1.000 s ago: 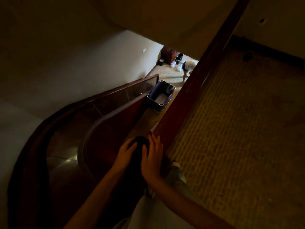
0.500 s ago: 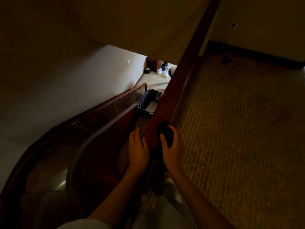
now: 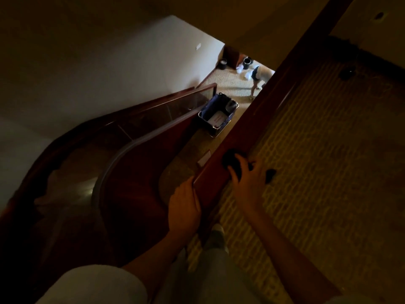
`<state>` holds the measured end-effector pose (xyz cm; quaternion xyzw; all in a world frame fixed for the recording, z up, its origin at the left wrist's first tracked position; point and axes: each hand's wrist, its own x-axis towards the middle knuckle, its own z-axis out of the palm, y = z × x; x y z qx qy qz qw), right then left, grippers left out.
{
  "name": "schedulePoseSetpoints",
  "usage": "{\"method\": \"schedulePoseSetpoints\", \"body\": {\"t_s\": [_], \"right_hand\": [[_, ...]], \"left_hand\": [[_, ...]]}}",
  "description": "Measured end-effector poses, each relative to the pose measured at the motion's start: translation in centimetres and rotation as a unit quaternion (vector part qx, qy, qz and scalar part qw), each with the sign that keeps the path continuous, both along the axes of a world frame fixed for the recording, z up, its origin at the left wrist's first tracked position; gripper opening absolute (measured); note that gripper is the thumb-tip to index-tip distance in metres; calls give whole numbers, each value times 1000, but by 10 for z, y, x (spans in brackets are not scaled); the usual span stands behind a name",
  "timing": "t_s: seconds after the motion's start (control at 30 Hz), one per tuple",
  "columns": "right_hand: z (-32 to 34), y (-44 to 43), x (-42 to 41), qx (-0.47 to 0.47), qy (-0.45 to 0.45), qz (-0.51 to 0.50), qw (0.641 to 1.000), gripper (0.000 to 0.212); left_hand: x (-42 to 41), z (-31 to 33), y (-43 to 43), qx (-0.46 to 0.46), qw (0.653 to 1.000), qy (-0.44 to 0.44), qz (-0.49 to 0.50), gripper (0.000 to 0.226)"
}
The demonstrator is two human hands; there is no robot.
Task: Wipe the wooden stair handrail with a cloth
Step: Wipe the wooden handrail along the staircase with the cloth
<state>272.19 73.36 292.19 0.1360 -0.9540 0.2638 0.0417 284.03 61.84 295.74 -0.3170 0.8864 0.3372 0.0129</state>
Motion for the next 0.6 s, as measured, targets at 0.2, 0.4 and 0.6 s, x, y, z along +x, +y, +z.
{"method": "schedulePoseSetpoints", "body": {"t_s": [0.2, 0.4, 0.6], "right_hand": [[-3, -31, -3, 36, 43, 205, 977, 55], [-5, -17, -85, -11, -28, -65, 997, 42], [-19, -28, 37, -114, -71, 4, 991, 48]], "left_hand": [[-2, -6, -5, 32, 999, -37, -20, 41], [1, -5, -3, 23, 1000, -8, 0, 40], [2, -9, -1, -9, 1000, 5, -11, 47]]}}
